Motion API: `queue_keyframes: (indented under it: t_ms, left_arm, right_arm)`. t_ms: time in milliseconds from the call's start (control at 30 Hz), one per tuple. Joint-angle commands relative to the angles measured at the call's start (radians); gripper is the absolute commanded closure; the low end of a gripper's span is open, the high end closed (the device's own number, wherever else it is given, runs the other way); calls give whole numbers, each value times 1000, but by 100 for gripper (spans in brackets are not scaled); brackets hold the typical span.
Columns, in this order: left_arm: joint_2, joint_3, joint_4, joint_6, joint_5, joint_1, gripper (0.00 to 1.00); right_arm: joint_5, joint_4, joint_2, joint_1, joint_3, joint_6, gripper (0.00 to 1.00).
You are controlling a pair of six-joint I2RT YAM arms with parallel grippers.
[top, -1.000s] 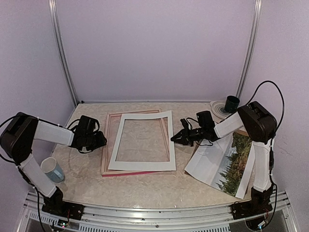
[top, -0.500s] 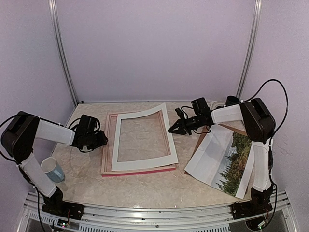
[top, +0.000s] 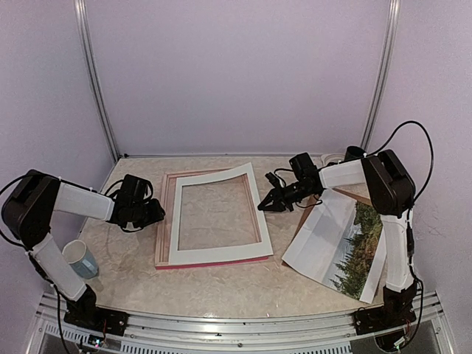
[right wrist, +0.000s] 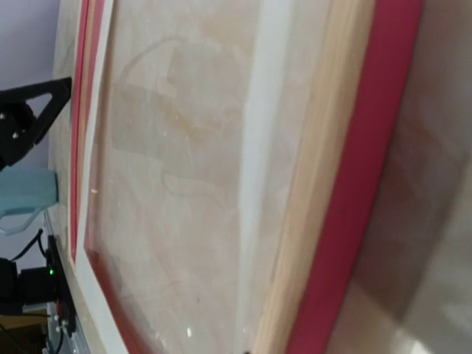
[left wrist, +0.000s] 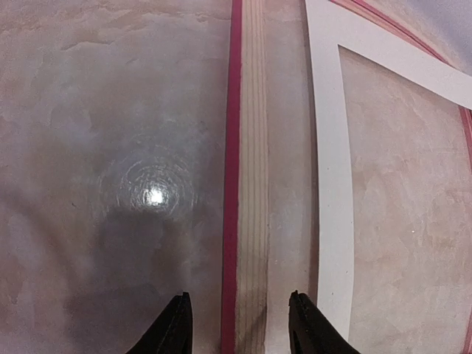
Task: Put the photo into the frame
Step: Place the mat board on the glass panel.
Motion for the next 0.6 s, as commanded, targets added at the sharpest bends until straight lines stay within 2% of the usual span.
queue_keyframes:
  t_ms: [0,400,567]
  left_arm:
    - [-4,18,8,5,-4,-5,55]
    - [-5,17,7,-1,-11,-17,55]
    - [-16,10,4,-3,-18,-18,55]
  right_arm:
    - [-37,-62,-19,6,33,-49,96]
    - [19,25,-31,6,44,32,96]
    - [19,12,-8,6,80,33,96]
